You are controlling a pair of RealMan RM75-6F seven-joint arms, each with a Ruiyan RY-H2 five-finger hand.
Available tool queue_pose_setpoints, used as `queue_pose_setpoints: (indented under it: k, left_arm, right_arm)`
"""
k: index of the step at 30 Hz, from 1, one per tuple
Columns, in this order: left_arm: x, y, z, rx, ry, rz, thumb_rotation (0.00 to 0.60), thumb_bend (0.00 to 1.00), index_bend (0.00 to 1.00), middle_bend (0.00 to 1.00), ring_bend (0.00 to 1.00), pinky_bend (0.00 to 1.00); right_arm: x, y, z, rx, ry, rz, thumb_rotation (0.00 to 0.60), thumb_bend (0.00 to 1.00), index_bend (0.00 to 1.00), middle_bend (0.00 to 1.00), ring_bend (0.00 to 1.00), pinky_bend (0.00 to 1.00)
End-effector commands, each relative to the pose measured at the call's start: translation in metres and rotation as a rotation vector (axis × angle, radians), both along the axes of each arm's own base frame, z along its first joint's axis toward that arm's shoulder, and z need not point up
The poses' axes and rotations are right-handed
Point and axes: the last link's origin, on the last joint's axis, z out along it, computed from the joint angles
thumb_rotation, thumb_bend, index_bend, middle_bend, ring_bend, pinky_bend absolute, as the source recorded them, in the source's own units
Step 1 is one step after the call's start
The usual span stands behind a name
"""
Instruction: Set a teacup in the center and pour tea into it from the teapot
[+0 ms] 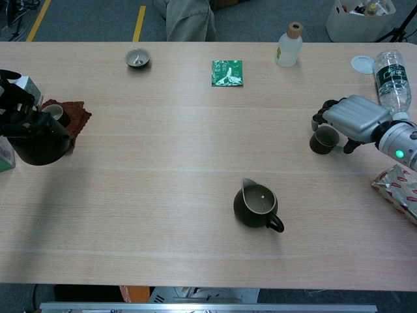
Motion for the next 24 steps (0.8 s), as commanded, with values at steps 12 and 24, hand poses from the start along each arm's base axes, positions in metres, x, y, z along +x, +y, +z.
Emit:
queue_pose_setpoints:
  k: [12, 24]
  left_arm:
    - [0.004, -0.001, 0.005, 0.007, 0.004, -0.017, 0.572, 0.38, 0.91, 1.0, 0.85, 0.14]
    - [0.012, -0.004, 0.01, 0.015, 0.015, -0.042, 0.573, 0.38, 0.91, 1.0, 0.85, 0.14]
  right_arm:
    - [0.058, -0.012, 0.011, 0.026, -0.136, 0.054, 0.6, 0.26, 0.45, 0.32, 0.17, 0.3]
    - [0.138, -0.026, -0.012, 0.099, -0.225, 0.128, 0.6, 0.26, 0.45, 0.32, 0.17, 0.3]
